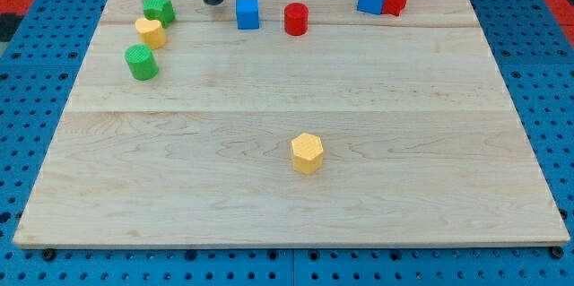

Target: Slide blue cube to center

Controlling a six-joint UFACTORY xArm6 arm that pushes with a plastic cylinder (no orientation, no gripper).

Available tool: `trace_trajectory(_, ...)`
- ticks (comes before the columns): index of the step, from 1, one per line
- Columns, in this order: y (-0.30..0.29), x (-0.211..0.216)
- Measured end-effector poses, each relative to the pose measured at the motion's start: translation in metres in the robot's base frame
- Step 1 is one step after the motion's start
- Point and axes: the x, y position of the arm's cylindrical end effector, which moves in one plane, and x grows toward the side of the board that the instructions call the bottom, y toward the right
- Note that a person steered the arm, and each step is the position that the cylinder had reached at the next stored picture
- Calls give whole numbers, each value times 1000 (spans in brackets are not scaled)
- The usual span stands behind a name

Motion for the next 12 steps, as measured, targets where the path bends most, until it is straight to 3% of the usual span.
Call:
trace_trajectory(1, 21, -4)
trace_trajectory(3, 38, 60)
trace_trajectory(5, 38, 36)
trace_trajectory(6, 68, 47)
trace_trajectory(8, 100, 138)
trace_trajectory(9, 101, 157)
trace_trajectory(11, 40, 173)
trace_trajectory(12, 38, 209)
